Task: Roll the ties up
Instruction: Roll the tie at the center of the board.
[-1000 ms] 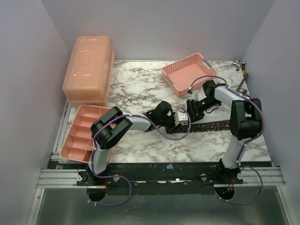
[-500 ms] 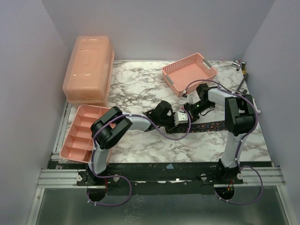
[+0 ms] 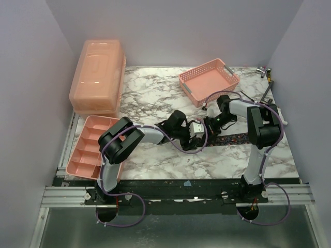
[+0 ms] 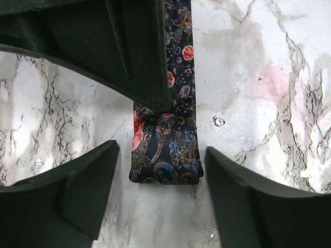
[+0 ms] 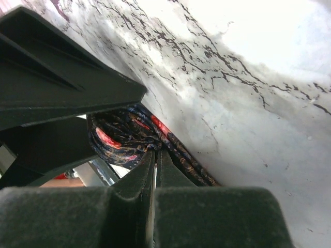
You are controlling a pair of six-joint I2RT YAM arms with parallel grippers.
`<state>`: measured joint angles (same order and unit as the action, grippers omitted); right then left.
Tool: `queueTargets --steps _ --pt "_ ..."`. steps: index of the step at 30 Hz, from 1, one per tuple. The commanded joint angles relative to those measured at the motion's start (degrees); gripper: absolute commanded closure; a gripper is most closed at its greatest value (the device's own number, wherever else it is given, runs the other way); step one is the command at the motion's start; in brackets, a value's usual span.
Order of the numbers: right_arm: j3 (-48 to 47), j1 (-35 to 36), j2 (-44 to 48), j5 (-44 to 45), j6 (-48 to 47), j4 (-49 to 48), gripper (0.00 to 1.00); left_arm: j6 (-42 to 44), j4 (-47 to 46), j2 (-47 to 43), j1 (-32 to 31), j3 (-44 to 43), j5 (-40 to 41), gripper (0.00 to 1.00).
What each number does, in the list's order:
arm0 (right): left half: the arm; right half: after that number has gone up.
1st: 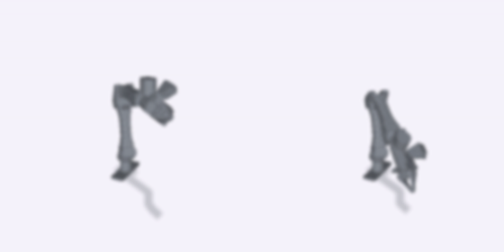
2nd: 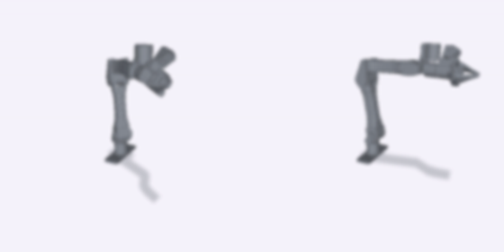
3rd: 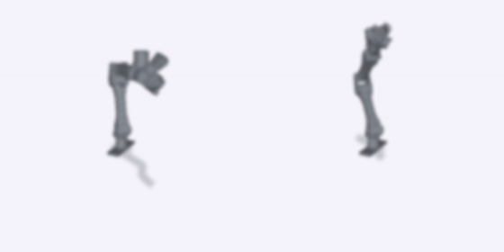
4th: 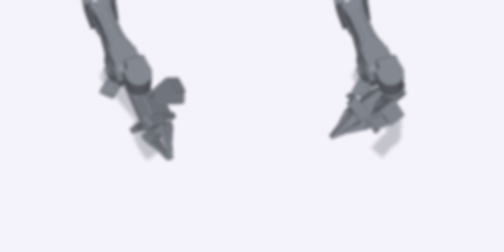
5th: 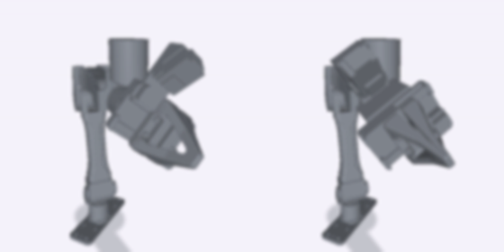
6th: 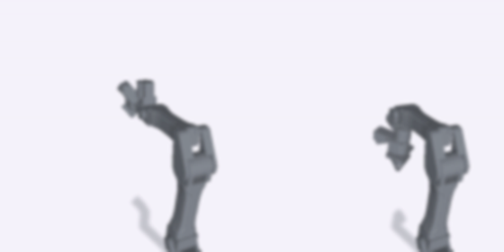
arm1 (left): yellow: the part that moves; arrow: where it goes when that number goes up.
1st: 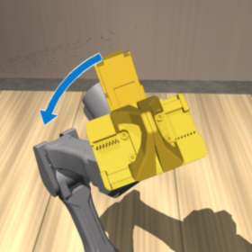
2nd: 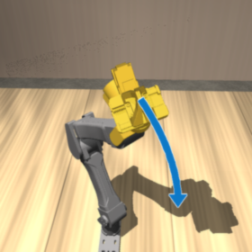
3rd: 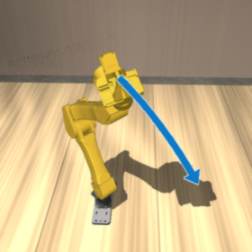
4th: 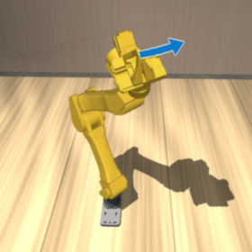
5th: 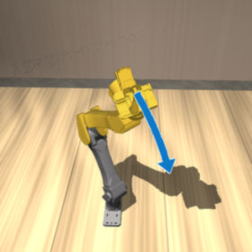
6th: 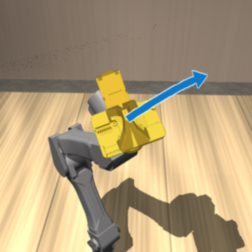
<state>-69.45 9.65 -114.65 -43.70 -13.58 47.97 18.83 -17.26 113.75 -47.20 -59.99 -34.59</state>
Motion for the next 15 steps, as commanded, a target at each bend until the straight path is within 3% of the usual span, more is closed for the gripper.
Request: queueTargets --steps 1,7,9,11,15 --pt "1.9 0.2 -1.3 5.1 -0.5 -4.3 0.99 -2.1 -1.5 0.4 0.1 1.9 -0.6 0.22" --pt "2.6 0.2 -1.5 4.5 0.3 -5.6 0.99 -3.0 -3.0 3.6 -1.1 -0.2 1.9 0.19" --pt "2.3 0.2 -1.2 3.7 0.4 -5.5 0.99 -1.9 -1.1 5.1 -1.6 -2.0 3.1 0.22" --pt "1.6 0.2 -0.6 2.8 0.6 -5.0 0.99 0.0 2.7 6.2 -1.8 -3.9 3.5 0.31" --pt "-0.3 0.2 0.9 0.7 0.7 -2.7 0.99 7.0 10.0 6.0 -2.1 -3.9 5.2 0.65"
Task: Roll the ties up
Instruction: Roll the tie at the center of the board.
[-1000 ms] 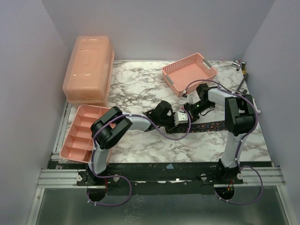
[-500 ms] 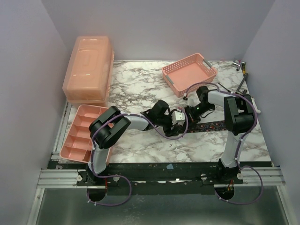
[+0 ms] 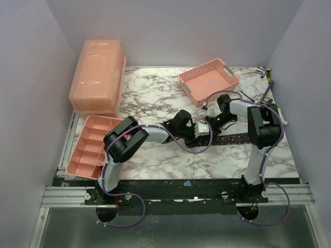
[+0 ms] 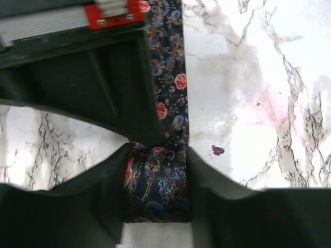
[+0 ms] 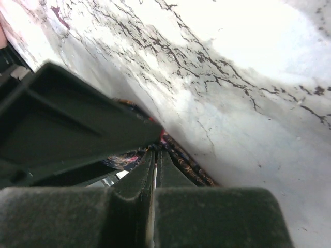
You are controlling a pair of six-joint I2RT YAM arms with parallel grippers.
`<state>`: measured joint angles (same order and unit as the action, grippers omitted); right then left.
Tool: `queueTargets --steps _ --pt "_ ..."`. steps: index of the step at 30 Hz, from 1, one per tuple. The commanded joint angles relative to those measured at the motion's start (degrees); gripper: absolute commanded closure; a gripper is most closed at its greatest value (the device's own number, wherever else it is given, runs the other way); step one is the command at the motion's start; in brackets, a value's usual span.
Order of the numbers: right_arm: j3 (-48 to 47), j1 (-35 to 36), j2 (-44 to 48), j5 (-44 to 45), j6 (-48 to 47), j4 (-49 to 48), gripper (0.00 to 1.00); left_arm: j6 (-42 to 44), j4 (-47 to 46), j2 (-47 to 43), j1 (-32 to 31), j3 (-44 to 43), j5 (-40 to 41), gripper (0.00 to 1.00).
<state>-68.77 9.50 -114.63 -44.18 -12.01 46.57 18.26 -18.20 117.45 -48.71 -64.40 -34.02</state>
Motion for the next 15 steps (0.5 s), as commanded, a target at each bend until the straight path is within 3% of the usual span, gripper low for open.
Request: queueTargets --steps 1,3,8,10,12,15 --pt "-1.4 0.3 1.3 0.7 -1.0 -0.7 0.99 9.0 11.9 1.8 -0.6 1.3 5.2 0.70" --pt "-2.1 0.3 2.4 0.3 -1.3 0.8 0.99 11.6 15.2 1.1 -0.5 1.5 5.1 0.77" --pt "-2.5 0.3 2.6 1.8 -0.4 0.6 0.99 13.9 18.1 0.2 -0.4 1.8 2.7 0.80" --pt "-1.4 0.3 1.8 3.4 0.1 -1.2 0.99 12.6 17.7 -0.1 -0.3 1.9 2.0 0.71" --pt "0.1 0.5 0.8 5.1 0.5 -3.0 0.99 9.2 15.2 -0.9 0.3 2.4 1.3 0.47" --pt "2.2 0.6 -0.6 7.2 0.3 -5.2 0.99 2.1 7.8 -3.5 2.5 5.4 -1.2 0.38"
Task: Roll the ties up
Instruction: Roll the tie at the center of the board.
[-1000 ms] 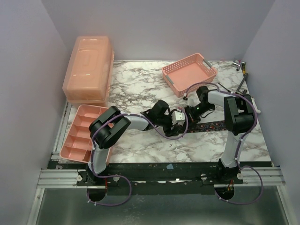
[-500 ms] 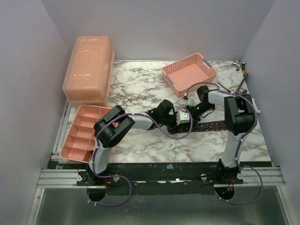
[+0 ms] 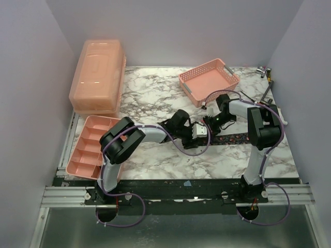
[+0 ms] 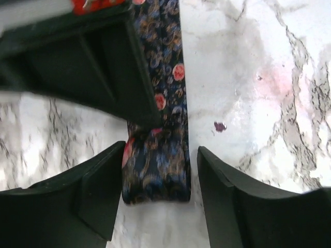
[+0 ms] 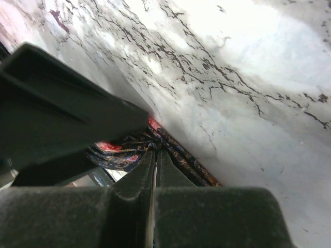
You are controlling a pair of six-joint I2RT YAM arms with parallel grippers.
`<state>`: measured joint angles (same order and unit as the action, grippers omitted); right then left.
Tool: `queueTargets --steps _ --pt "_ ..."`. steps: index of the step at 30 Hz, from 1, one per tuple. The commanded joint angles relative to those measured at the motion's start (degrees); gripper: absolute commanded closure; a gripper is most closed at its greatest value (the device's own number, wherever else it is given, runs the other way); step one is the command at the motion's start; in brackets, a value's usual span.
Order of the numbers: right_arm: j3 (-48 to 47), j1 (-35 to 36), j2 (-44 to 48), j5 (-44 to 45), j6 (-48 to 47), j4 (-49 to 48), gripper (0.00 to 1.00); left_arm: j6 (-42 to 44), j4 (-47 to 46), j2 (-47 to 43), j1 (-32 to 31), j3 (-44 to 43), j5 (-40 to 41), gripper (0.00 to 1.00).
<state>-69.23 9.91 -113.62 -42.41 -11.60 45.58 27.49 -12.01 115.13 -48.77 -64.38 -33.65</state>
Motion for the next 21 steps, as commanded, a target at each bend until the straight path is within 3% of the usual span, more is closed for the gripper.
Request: queueTargets --steps 1,6,17,21 --pt "3.3 0.2 -2.0 6.3 -0.2 -4.9 0.99 -9.4 -1.8 -2.2 3.4 7.0 -2.1 0.37" --pt "4.6 0.2 -2.7 8.4 -0.9 -6.3 0.99 -11.9 -13.3 -5.2 4.8 13.0 -4.4 0.38" --pt "4.1 0.2 -3.5 8.3 -1.0 -6.1 0.99 -14.4 -18.9 -3.0 3.4 10.4 -6.7 0.36" --pt "4.1 0.2 -3.7 8.0 -1.0 -6.2 0.99 -14.4 -17.7 -3.1 2.6 8.4 -6.2 0.55"
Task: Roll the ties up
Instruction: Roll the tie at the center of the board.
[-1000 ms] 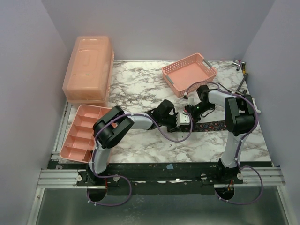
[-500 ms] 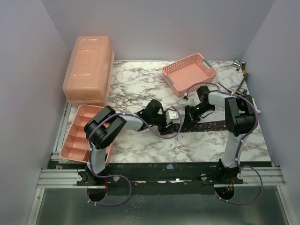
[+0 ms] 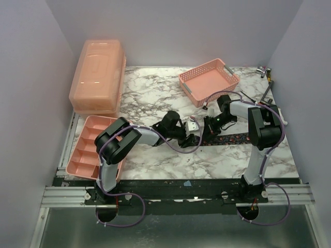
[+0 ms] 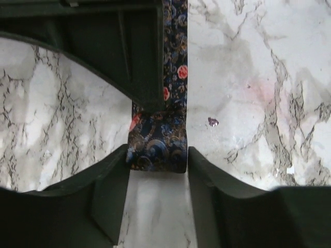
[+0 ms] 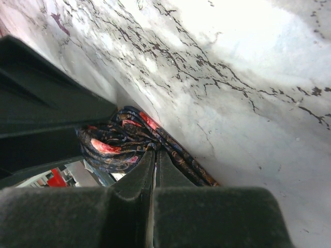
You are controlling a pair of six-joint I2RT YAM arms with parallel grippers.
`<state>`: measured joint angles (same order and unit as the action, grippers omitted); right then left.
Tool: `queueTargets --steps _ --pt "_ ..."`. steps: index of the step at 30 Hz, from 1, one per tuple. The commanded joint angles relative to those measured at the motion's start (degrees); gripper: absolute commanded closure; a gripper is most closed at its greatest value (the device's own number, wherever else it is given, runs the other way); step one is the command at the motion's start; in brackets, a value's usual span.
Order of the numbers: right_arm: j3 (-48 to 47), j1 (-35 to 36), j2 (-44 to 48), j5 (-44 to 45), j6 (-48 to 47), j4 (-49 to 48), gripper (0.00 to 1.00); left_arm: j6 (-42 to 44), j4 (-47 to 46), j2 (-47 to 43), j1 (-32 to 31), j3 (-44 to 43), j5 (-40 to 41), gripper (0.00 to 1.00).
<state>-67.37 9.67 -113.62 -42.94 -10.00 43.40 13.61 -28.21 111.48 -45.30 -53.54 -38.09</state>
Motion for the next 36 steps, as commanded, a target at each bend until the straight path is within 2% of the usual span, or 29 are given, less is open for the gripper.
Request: queueTargets --steps 1,7,11,16,25,30,32,36 --pt "2.3 0.4 -3.7 8.5 -2.6 -4.1 0.99 -0.5 -1.4 0.6 -1.3 -2.8 -1.7 0.57" --pt "2.2 0.4 -4.0 8.2 -2.2 -4.4 0.99 -1.7 -0.6 2.9 -2.6 -6.8 -0.5 0.60" --pt "2.5 0.4 -3.3 8.1 -2.0 -4.5 0.99 -0.9 4.0 5.9 -3.5 -9.7 2.3 0.60" --pt "3.3 0.5 -2.5 7.3 -1.2 -5.1 0.99 -0.2 6.2 8.2 -3.8 -7.9 9.6 0.60" --pt "3.6 0.7 -1.5 6.2 -0.2 -5.7 0.99 1.4 13.2 10.9 -4.1 -8.9 15.3 0.58" --pt "1.0 0.6 -0.7 6.0 -2.0 -1.5 0.98 5.6 18.3 11.0 -4.1 -9.1 16.3 0.68" --pt "-2.1 -0.2 -0.1 7.0 -5.0 2.7 0.88 7.6 20.8 10.4 -4.0 -8.8 16.3 0.72" --pt "-8.3 -5.0 3.0 7.0 -15.6 13.0 0.55 9.5 24.4 9.3 -3.6 -8.5 13.8 0.76"
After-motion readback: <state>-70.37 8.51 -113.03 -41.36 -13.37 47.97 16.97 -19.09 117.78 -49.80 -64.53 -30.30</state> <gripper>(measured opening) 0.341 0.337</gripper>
